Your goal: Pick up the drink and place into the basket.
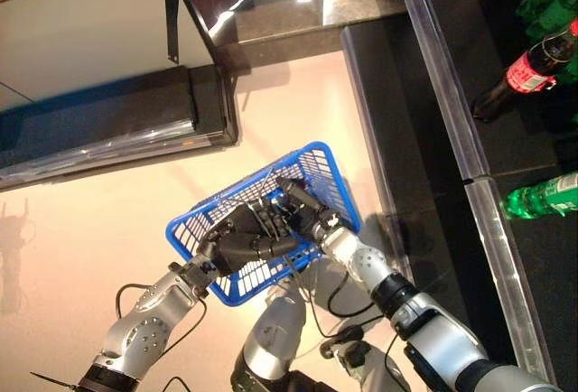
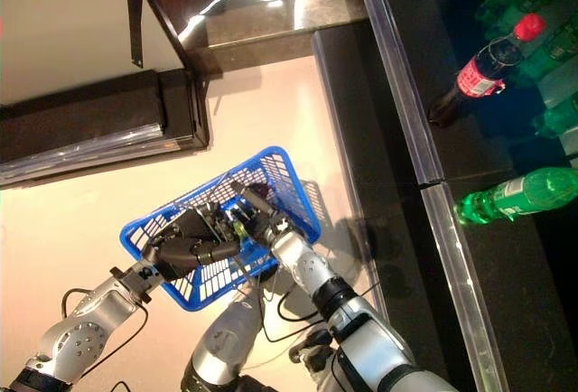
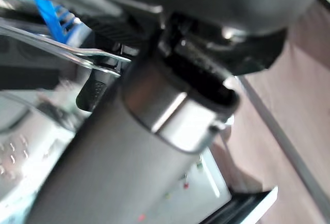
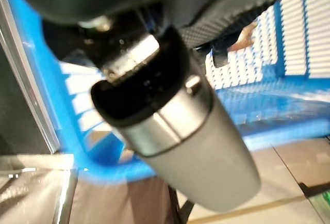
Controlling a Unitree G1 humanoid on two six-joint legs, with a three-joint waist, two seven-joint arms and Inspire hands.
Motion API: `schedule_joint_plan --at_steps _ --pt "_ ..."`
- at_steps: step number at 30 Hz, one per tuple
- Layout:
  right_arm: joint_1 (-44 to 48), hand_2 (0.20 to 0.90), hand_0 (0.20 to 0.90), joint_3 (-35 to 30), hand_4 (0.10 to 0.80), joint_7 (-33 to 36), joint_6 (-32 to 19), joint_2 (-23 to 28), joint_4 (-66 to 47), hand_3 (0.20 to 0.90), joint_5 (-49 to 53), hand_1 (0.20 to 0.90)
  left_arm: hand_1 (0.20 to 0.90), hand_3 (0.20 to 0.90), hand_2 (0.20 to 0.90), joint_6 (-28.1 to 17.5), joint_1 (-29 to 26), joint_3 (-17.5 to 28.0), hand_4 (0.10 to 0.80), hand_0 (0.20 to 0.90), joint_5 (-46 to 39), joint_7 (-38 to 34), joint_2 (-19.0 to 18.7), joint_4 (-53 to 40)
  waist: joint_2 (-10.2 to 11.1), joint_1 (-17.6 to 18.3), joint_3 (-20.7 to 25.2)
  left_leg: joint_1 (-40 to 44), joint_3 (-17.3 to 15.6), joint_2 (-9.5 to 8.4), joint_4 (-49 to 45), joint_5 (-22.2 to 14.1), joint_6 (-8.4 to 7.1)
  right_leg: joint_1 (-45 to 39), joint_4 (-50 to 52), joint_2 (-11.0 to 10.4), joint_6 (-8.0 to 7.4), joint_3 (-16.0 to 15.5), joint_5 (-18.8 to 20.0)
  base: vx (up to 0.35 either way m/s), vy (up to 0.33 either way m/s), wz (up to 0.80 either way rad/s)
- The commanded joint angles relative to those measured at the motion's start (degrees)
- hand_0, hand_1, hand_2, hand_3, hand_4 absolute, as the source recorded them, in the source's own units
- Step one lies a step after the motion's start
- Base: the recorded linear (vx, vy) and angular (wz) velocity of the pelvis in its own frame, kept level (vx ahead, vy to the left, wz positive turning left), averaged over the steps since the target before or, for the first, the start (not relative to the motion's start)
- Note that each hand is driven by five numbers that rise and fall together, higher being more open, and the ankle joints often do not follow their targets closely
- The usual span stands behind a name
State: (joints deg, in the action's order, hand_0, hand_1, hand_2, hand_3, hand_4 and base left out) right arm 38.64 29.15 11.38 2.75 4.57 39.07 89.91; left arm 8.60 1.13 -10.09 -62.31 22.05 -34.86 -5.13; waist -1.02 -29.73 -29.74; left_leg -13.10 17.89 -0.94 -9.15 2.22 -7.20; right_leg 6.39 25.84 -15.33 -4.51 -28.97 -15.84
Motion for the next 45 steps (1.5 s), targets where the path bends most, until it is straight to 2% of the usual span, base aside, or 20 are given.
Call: schedule_joint_plan --at_steps 1,8,14,21,24,29,32,33,38,44,45 --pt "5.2 0.9 0.9 0.8 0.8 -3.7 -1.2 -4.2 -6.3 0.9 -0.9 0.9 0.3 0.2 0.3 -11.4 -9.2 4.5 0.1 0.3 -8.3 11.8 3.5 -22.1 -2.2 1.5 1.5 -0.3 -0.6 -3.68 -0.1 1.7 6.95 -1.2 -6.5 0.1 0.16 0.9 11.2 0.0 0.0 0.0" --pt "1.4 0.9 0.9 0.3 0.8 -4.4 -2.4 -2.9 -10.8 0.9 -3.6 0.9 0.3 0.2 0.3 -12.5 -8.1 5.6 0.1 0.3 -8.7 11.1 4.0 -22.7 -1.9 2.6 1.1 -0.5 -1.3 -3.47 -0.1 1.6 7.07 -0.6 -6.4 0.1 -0.14 1.5 11.4 -0.013 0.009 -0.01" --pt "-4.0 0.9 0.9 -0.1 0.8 -7.1 -2.0 1.0 -18.5 0.9 -8.5 0.9 0.3 0.2 0.3 -14.0 -6.1 7.3 0.1 0.3 -8.9 11.9 4.2 -23.3 -1.1 3.8 0.9 -0.5 -2.1 -3.06 0.2 1.6 7.0 -0.3 -6.9 0.3 -0.45 2.1 11.6 -0.021 0.015 -0.08" --pt "-15.0 0.9 0.9 -0.8 0.8 -17.2 2.0 7.2 -31.9 0.9 -17.6 0.9 0.3 0.2 0.3 -15.7 -2.9 10.8 0.1 0.3 -9.1 11.0 3.4 -23.4 1.1 5.8 1.0 -0.2 -3.5 -1.81 1.1 1.5 6.79 -0.1 -7.6 1.1 -0.79 2.9 11.8 -0.017 -0.032 -0.06" --pt "-19.4 0.9 0.9 -1.2 0.8 -22.6 3.9 9.6 -36.8 0.9 -20.1 0.9 0.3 0.2 0.3 -18.0 -1.7 12.2 0.1 0.3 -6.5 8.6 3.1 -21.5 2.0 6.9 1.4 0.3 -4.1 -1.22 1.8 1.5 6.56 -0.4 -8.4 1.8 -0.96 3.6 12.1 -0.006 -0.036 -0.05" --pt "-26.4 0.9 0.9 -2.0 0.8 -29.1 4.7 12.9 -42.6 0.9 -23.7 0.9 0.3 0.2 0.3 -20.0 1.1 13.9 0.1 0.3 -5.6 7.7 3.6 -19.2 3.0 8.3 2.3 1.3 -5.2 -0.46 2.5 1.3 6.37 -1.2 -10.3 2.8 -1.09 4.7 12.5 -0.019 -0.044 -0.15" --pt "-29.6 0.9 0.9 -3.1 0.8 -33.0 4.8 13.8 -44.0 0.9 -25.2 0.9 0.3 0.2 0.3 -20.2 2.4 14.8 0.1 0.3 -6.3 7.9 4.1 -17.9 3.6 9.2 2.7 2.0 -5.8 -0.01 2.9 1.2 6.12 -1.9 -11.5 3.5 -1.14 5.5 12.8 -0.05 -0.029 -0.08" --pt "-30.3 0.9 0.9 -3.5 0.8 -33.8 4.6 14.0 -44.3 0.9 -25.7 0.9 0.3 0.2 0.3 -19.8 2.6 15.0 0.1 0.3 -6.8 8.1 4.2 -17.7 3.5 9.5 2.8 1.5 -5.9 -0.12 2.9 2.4 6.27 -1.7 -12.3 3.5 -0.74 5.1 14.2 -0.081 0.0 -0.16" --pt "-34.9 0.9 0.9 -5.4 0.8 -36.8 4.2 15.6 -44.4 0.9 -28.4 0.9 0.3 0.2 0.3 -17.2 3.9 14.7 0.1 0.3 -8.4 7.0 5.2 -14.5 4.9 12.0 4.8 3.4 -7.4 0.52 3.1 1.7 5.73 -3.2 -14.9 4.8 -1.05 7.4 15.1 -0.021 -0.018 -0.15" --pt "-41.9 0.9 0.9 -9.9 0.8 -39.4 3.6 17.1 -40.4 0.9 -32.8 0.9 0.3 0.2 0.3 -18.3 7.8 15.4 0.1 0.3 -3.8 1.4 7.1 -7.7 5.2 15.8 8.1 5.7 -10.0 1.29 2.8 0.7 5.49 -4.8 -17.0 5.1 -1.17 10.4 15.9 0.019 0.064 -0.28" --pt "-44.9 0.9 0.9 -11.5 0.8 -41.5 3.9 17.0 -38.8 0.9 -33.4 0.9 0.3 0.2 0.3 -19.7 9.6 15.5 0.1 0.3 -0.7 -0.3 8.3 -3.7 4.9 17.3 9.5 7.2 -11.2 1.6 3.4 0.3 5.5 -5.5 -17.8 5.1 -1.37 12.1 15.9 0.039 0.098 -0.31"
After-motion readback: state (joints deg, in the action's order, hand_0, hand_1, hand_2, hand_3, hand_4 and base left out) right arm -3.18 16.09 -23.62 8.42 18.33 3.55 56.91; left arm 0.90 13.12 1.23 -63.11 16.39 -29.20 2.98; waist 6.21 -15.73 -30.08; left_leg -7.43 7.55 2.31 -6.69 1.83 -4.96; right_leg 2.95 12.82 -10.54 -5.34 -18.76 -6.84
